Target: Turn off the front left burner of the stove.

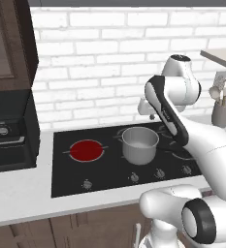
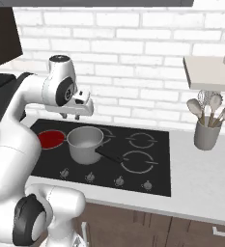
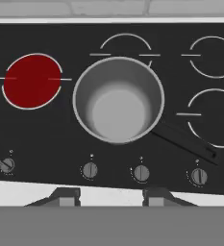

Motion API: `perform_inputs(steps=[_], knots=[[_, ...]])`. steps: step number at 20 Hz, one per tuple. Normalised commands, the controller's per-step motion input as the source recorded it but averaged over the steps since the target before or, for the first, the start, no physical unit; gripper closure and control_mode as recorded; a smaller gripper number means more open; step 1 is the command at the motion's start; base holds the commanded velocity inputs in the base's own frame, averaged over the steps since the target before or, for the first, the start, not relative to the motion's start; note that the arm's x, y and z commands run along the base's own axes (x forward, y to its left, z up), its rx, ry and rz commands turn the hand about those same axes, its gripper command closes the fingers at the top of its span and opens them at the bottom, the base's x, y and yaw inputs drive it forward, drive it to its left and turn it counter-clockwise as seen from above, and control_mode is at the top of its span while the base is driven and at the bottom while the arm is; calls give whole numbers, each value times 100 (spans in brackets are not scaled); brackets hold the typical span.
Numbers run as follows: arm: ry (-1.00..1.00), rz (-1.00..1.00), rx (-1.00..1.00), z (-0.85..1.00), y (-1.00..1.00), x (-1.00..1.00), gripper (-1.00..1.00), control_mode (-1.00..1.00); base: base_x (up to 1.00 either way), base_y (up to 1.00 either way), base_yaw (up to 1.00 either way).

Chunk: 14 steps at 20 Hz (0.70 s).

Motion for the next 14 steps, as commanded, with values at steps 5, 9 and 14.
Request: perform_inputs(steps=[5,9,14], knots=[[0,14,-9,-11,33,-55,-100,-100,0,0,0],[1,28,-24,-37,95,-94,-100,-100,0,0,0],[10,37,-32,-50,100,-66,-100,-100,0,0,0]])
